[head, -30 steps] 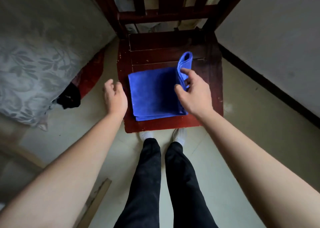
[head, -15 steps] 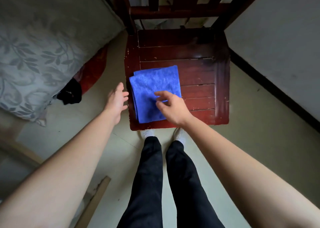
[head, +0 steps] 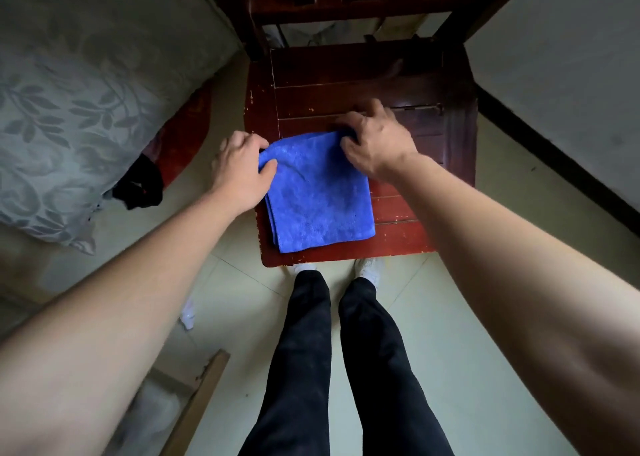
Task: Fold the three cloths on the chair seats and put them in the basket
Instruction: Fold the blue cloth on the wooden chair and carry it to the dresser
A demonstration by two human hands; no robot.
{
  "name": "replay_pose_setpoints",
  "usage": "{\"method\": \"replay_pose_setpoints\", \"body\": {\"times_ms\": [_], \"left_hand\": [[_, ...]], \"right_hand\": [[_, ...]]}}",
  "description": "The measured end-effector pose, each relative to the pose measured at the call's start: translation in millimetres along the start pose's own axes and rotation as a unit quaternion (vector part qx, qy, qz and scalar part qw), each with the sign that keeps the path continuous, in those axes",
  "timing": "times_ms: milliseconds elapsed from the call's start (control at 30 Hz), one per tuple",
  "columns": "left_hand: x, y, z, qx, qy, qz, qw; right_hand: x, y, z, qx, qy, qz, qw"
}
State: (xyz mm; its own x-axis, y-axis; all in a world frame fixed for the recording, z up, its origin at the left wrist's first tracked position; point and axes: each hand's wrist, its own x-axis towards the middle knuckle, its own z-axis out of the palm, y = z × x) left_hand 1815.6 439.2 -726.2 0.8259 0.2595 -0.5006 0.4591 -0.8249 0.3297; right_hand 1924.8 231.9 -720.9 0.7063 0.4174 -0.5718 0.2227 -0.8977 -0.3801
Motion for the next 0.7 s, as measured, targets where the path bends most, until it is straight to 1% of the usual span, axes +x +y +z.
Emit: {"method": "replay_pose_setpoints", "body": {"times_ms": [167, 200, 333, 400, 533, 600, 700], "left_hand": [[-7.0, 4.1, -9.2, -0.012, 0.073, 0.043, 0.996], [-6.6, 5.5, -8.8, -0.006, 0.071, 0.054, 0.996], [0.6, 6.9, -6.3, 0.015, 0.019, 0.077, 0.997], [2.3, 7.8, -8.5, 0.003, 0.032, 0.084, 0.996], [1.9, 17.9, -12.9, -0.068, 0.083, 0.108, 0.988], [8.5, 22.5, -8.8, -0.093, 0.090, 0.091, 0.987], [23.0, 23.8, 4.0, -0.128, 0.082, 0.005, 0.988]], "right_hand": [[-9.2, 7.3, -1.7, 0.005, 0.028, -0.006, 1.000], [-11.6, 10.5, -1.5, 0.005, 0.026, -0.003, 1.000], [-12.7, 17.7, -2.7, 0.014, 0.027, 0.004, 1.000], [-11.4, 18.1, -2.6, 0.021, 0.033, -0.006, 0.999], [-8.9, 21.5, -1.0, 0.014, 0.052, -0.005, 0.999], [-6.7, 23.7, 0.6, 0.010, 0.062, 0.013, 0.998], [-4.0, 24.5, 5.6, 0.027, 0.070, 0.081, 0.994]]}}
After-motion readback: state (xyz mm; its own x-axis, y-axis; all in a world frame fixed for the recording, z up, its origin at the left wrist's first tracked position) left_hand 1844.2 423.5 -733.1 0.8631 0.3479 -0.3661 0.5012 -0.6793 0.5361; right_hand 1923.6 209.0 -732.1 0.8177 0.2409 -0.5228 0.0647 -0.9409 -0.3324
